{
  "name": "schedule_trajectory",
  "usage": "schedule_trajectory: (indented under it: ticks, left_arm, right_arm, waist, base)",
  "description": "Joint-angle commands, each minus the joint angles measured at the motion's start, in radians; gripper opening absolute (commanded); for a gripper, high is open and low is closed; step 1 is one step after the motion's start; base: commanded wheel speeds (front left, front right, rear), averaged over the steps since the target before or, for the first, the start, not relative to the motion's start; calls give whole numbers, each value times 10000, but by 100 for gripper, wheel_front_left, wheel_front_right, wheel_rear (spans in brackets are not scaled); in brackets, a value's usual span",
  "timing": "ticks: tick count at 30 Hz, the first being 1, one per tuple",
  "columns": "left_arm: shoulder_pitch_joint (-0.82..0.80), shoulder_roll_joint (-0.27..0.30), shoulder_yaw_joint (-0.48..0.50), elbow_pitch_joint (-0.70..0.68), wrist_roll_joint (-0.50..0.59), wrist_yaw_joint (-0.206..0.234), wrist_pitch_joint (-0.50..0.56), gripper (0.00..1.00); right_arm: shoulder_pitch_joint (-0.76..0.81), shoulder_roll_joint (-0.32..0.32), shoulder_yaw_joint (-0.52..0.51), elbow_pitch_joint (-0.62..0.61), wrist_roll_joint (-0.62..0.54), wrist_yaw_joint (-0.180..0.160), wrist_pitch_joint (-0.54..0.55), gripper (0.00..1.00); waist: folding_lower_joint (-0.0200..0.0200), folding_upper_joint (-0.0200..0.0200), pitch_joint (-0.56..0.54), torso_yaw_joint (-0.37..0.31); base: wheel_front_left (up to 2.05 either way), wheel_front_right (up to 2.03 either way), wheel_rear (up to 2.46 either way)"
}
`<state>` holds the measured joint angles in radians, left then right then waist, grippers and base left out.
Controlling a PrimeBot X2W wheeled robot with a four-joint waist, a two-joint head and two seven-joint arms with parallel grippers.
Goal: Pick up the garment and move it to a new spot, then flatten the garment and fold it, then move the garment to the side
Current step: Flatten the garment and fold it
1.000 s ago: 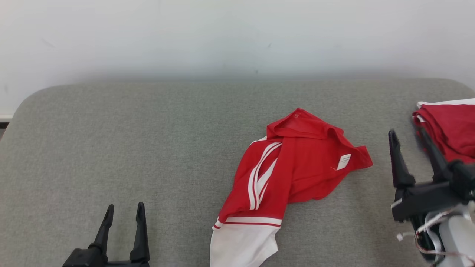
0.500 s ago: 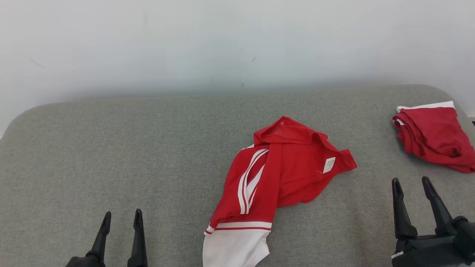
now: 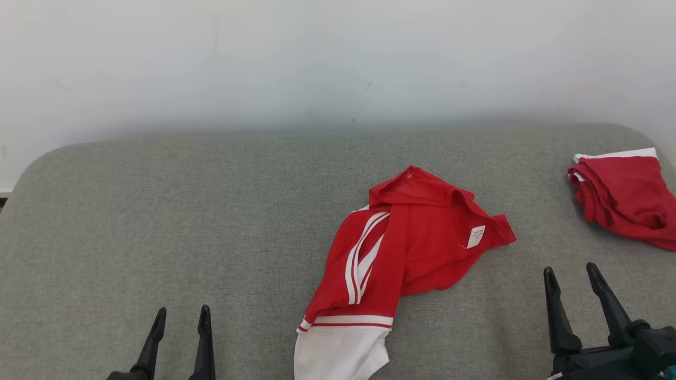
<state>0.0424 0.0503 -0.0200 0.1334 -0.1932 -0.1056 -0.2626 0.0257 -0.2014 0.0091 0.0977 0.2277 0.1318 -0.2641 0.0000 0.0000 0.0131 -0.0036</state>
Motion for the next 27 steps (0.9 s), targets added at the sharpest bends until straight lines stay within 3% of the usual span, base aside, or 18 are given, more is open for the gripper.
schedule_trajectory:
  ticks: [1,19,27]
  left_arm:
    - [162,3,0,-53,31,-20,-29,100]
    - [279,3,208,-368,189,69,-29,100]
    - [401,3,-700,91,350,-110,-29,100]
  right_arm:
    - [48,-17,17,-35,-76,-27,2,100]
    - [152,113,71,125,-67,-27,2,100]
    - [-219,-125,-42,921,84,-27,1,100]
  waist:
    - [0,0,2,32]
    - [0,0,-80,35]
    - [0,0,68,85]
  base:
    - [0,0,0]
    - [0,0,0]
    - [0,0,0]
